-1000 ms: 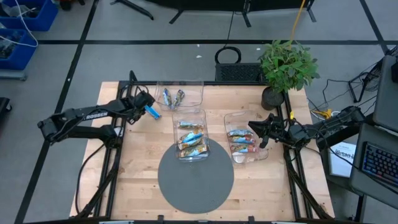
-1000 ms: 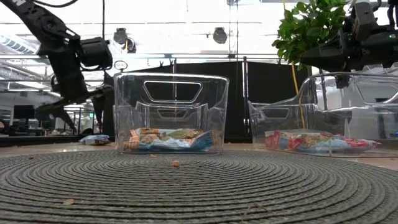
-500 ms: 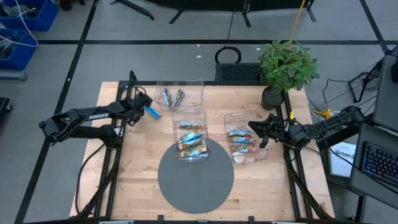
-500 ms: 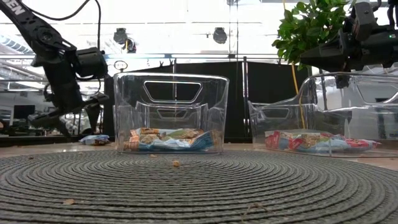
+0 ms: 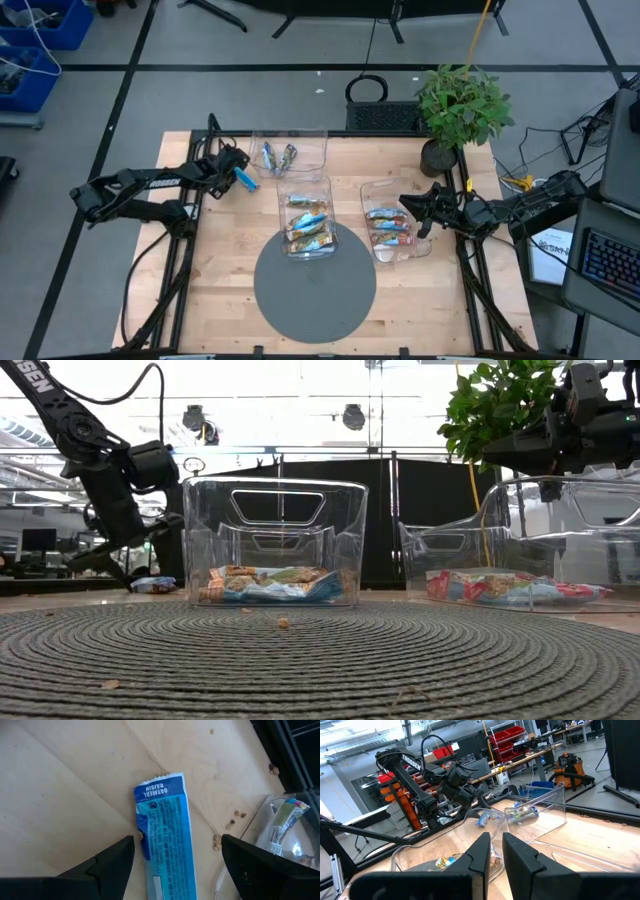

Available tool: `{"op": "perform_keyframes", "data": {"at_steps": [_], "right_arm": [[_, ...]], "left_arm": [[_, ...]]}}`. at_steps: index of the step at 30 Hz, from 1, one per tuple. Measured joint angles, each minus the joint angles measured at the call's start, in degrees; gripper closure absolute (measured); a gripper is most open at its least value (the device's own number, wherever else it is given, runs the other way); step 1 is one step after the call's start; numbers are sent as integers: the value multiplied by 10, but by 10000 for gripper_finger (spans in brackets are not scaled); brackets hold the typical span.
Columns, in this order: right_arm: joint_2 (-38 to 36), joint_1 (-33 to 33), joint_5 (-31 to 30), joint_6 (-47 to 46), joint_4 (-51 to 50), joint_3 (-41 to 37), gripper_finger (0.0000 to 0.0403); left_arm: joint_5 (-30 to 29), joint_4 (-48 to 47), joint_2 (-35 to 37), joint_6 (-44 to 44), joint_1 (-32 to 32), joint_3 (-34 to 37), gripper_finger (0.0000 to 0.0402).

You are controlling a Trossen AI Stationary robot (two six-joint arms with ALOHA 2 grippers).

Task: Pick and place Granola Bars by type
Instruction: Put the blue granola bar into the top transparent bin

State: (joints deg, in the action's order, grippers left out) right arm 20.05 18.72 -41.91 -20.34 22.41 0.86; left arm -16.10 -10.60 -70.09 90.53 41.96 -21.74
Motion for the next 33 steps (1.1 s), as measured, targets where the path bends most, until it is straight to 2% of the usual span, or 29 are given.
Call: {"op": "perform_keyframes", "data": {"at_steps": [2,5,15,17,28,33], "right_arm": [[0,0,0,0,0,0,358],[0,0,0,0,0,0,358],[0,0,0,0,0,0,358],[0,0,0,0,0,0,358],[0,0,0,0,0,0,358],[0,0,0,0,0,0,358]], "left_arm": [[2,-6,0,3,0,0,107],[4,-17,0,14,1,0,145],[13,-41,-1,34,-7,1,357],[12,-36,1,35,-14,2,384],[-37,-24,67,60,-41,3,392],[-67,-12,123,29,-50,0,392]]}}
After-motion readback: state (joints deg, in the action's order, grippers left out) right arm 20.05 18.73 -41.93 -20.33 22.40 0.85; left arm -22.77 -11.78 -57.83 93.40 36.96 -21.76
